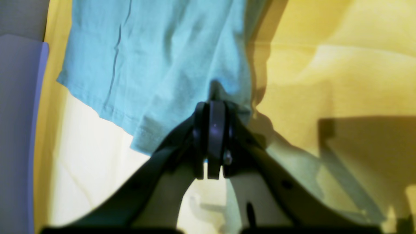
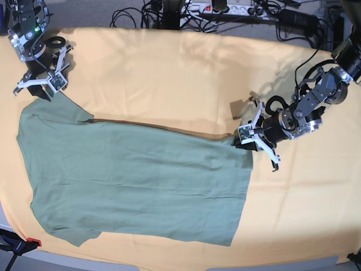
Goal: Fold the T-shirt properly
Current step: 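Grasp the shirt corners with both grippers and pull them apart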
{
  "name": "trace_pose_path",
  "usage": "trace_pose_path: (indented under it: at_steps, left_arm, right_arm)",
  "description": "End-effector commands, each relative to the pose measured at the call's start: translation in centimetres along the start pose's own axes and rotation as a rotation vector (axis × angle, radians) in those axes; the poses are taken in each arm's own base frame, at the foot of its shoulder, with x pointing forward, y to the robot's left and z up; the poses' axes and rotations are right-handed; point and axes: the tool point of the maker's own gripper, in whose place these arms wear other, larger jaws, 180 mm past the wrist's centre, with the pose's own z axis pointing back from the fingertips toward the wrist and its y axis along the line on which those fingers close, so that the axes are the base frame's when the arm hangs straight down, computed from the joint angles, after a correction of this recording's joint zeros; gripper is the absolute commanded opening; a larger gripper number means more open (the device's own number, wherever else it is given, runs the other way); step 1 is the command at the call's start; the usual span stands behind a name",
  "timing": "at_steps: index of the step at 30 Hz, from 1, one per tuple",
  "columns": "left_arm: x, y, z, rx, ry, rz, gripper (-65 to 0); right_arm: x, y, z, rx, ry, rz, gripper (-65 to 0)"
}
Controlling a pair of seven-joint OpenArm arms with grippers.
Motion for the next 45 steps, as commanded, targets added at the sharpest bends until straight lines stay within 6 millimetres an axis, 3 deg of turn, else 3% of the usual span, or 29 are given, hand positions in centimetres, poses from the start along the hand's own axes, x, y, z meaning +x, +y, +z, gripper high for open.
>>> trace_pose_path:
  at_steps: [1, 10, 12, 14, 20, 24, 31, 38, 45]
  left_arm:
    - [0.5, 2.1, 0.6, 0.048, -0.017, -0.006, -65.0]
    - [0.8, 2.3, 0.6, 0.049, -0.029, 0.012, -65.0]
    - [0.8, 2.3, 0.6, 0.049, -0.029, 0.012, -65.0]
    - [0.8, 2.3, 0.6, 0.049, -0.030, 0.012, -65.0]
    - [1.0, 2.5, 0.7, 0.052, -0.032, 0.006, -65.0]
    - [2.6, 2.4, 1.3, 0.047, -0.063, -0.024, -65.0]
    - [4.8, 1.8, 3.2, 0.029, -0.079, -0.075, -65.0]
    - [5.4, -3.1, 5.0, -0.158, -0.094, -0.103, -65.0]
    - [5.0, -8.2, 9.1, -0.312, -0.074, -0.136, -65.0]
  right_arm:
    - [-0.2, -0.9, -0.2, -0.003, 0.009, 0.019, -33.1]
    - [-3.2, -0.8, -2.5, 0.097, 0.081, -0.034, -34.1]
    - [-3.4, -0.5, -2.4, 0.116, 0.097, -0.027, -44.4]
    - [-3.3, -0.2, -2.3, 0.133, 0.096, -0.018, -64.3]
    - [-0.2, -1.1, -1.8, 0.103, 0.019, -0.041, -65.0]
    - [1.6, -2.3, -0.4, 0.062, 0.020, 0.014, -65.0]
    - [2.1, -2.6, 3.3, 0.030, 0.037, 0.065, -65.0]
    - [0.5, -0.6, 6.6, 0.072, 0.114, 0.096, -65.0]
    - [0.2, 1.6, 9.0, 0.131, 0.164, 0.133, -65.0]
